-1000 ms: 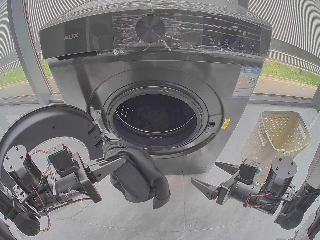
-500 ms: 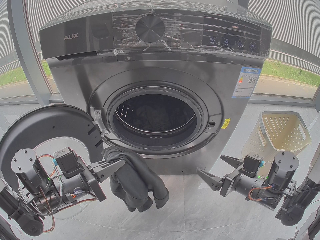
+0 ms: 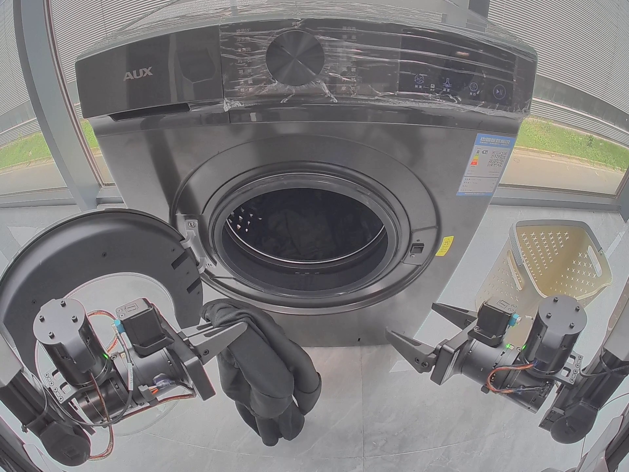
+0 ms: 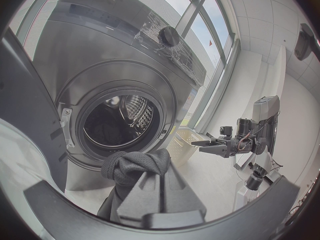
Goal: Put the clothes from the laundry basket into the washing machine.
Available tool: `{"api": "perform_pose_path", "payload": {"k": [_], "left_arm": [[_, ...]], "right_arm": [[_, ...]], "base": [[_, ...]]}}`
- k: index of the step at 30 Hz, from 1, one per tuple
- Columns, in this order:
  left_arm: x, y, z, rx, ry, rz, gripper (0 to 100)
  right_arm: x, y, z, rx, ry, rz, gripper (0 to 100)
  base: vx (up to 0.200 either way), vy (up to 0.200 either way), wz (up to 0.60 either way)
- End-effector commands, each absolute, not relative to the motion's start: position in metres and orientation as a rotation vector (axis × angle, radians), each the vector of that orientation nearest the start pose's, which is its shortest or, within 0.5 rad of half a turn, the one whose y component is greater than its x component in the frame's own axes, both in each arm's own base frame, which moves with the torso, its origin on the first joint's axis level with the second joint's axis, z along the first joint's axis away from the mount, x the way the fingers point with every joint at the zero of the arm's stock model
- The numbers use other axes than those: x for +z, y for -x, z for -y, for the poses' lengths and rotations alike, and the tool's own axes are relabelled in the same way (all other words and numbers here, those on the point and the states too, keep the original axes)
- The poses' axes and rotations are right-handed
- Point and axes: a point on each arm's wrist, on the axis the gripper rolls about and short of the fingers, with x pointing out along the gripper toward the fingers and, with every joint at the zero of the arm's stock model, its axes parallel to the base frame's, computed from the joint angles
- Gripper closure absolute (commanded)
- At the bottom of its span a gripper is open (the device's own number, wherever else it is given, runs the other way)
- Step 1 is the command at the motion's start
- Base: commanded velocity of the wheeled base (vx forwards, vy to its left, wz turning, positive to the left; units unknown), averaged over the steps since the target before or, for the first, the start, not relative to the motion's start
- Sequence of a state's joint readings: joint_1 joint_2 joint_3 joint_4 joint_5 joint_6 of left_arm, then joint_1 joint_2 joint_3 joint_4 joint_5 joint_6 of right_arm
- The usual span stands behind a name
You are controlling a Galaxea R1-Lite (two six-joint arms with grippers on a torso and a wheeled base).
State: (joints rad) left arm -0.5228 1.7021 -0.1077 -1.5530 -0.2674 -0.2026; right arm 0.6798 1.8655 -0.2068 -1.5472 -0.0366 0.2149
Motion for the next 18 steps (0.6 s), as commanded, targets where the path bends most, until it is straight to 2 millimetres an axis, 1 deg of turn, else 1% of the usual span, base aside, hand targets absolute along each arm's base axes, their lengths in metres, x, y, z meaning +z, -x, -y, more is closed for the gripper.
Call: {"api": "perform_pose_path", "payload": {"k": [1, 5, 11, 18], "left_arm": [[0.1103, -0.1803, 0.1108, -0.782, 0.146, -0.140, 100], [0.1101, -0.1806, 0.1111, -0.784, 0.130, -0.135, 100], [0.1050, -0.1830, 0.1123, -0.779, 0.122, -0.156, 100], [0.1040, -0.1827, 0.1129, -0.780, 0.120, -0.162, 100]], "right_arm": [[0.0938, -0.1937, -0.1564, 0.630, -0.165, -0.180, 0], [0.0933, -0.1940, -0.1571, 0.631, -0.165, -0.181, 0], [0.0905, -0.1943, -0.1579, 0.632, -0.161, -0.192, 0], [0.0905, -0.1943, -0.1579, 0.632, -0.161, -0.192, 0]], "base": [[0.000, 0.000, 0.00], [0.000, 0.000, 0.00], [0.200, 0.000, 0.00], [0.000, 0.000, 0.00]]}}
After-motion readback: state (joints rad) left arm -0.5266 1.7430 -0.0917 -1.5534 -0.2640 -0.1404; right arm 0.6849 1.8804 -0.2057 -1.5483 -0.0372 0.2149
